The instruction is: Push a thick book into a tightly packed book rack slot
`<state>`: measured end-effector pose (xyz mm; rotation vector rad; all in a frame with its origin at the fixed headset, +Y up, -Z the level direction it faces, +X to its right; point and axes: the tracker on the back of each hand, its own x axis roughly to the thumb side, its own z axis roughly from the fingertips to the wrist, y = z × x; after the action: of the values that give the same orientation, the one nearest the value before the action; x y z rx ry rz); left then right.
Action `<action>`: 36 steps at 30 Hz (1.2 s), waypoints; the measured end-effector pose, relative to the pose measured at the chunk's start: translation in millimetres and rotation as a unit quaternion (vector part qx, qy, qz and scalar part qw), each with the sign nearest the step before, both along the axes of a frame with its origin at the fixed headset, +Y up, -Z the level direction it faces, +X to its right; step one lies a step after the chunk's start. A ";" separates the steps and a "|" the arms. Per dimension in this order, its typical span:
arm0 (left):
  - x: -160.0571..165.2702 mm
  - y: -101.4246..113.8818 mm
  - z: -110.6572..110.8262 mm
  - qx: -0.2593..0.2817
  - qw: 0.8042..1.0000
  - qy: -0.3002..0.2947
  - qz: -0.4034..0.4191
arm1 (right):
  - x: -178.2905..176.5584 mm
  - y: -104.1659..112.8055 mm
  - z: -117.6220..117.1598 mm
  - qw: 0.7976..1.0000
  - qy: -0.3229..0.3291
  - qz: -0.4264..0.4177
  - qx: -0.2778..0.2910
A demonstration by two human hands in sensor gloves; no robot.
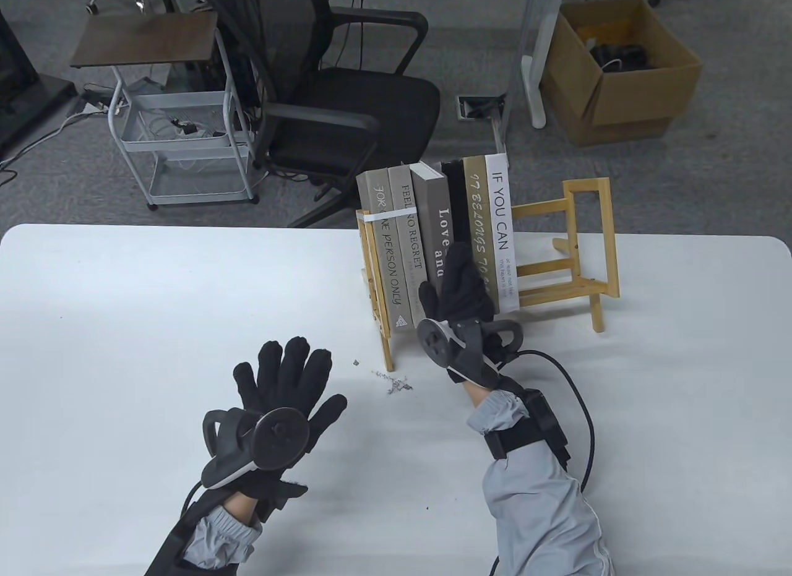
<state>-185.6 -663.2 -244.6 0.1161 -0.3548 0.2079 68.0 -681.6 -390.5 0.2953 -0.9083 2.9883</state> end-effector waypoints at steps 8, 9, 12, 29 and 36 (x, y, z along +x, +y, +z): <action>-0.2 0.1 0.0 0.000 1.000 -0.001 0.002 | -6.3 7.1 -4.3 0.999 -0.015 0.009 -0.027; -0.2 0.2 0.0 0.000 1.000 -0.001 0.002 | -7.8 7.6 -4.8 0.999 -0.019 0.010 -0.030; -0.2 0.3 0.2 0.001 1.000 0.000 0.002 | -12.2 9.4 -6.2 0.998 -0.031 0.019 -0.042; -1.3 0.0 -0.7 0.000 1.000 0.002 0.005 | -22.8 14.1 -10.0 0.993 -0.047 0.027 -0.103; -1.9 0.1 -0.9 0.001 1.000 0.003 0.007 | -24.1 11.2 -10.3 0.991 -0.043 0.018 -0.122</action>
<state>-187.5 -663.1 -245.5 0.1208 -0.3474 0.2204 43.9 -670.4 -400.8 0.1831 -0.5375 3.1218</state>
